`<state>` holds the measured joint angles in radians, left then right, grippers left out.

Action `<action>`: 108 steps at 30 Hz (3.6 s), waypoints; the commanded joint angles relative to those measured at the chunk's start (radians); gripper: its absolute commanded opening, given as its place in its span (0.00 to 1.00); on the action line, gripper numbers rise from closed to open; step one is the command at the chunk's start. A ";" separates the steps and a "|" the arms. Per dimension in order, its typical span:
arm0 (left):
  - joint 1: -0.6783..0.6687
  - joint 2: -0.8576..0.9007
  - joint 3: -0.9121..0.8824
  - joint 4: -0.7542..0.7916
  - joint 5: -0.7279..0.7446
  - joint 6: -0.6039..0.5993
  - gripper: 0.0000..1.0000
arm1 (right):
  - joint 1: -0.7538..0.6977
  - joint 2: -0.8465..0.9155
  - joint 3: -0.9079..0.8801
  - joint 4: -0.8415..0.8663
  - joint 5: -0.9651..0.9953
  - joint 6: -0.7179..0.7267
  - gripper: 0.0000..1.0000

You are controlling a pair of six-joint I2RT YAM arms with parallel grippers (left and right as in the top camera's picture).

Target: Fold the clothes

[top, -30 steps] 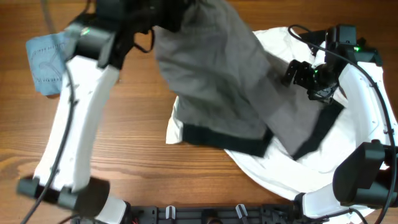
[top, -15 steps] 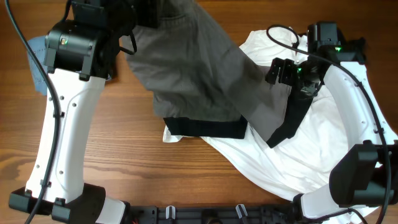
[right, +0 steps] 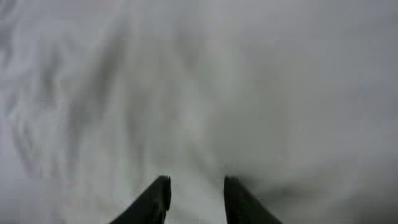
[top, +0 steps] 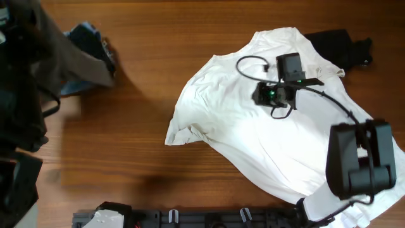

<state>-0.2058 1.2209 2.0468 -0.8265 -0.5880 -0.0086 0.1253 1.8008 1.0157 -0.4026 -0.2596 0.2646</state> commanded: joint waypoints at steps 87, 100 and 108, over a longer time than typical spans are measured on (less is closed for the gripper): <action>-0.160 0.670 0.316 -0.153 0.583 0.101 0.04 | -0.750 -0.381 0.138 -0.402 -0.156 -0.003 0.91; 0.223 0.533 0.310 -0.574 0.164 -0.123 0.04 | -0.418 -0.347 0.137 -0.469 -0.090 -0.149 0.91; 0.289 0.509 0.286 -0.615 0.834 0.058 0.42 | -0.303 -0.179 0.138 -0.451 -0.045 -0.065 0.95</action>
<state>0.1242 1.6611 2.3550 -1.4250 0.0029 -0.0273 -0.1783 1.6104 1.1645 -0.8593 -0.3008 0.2050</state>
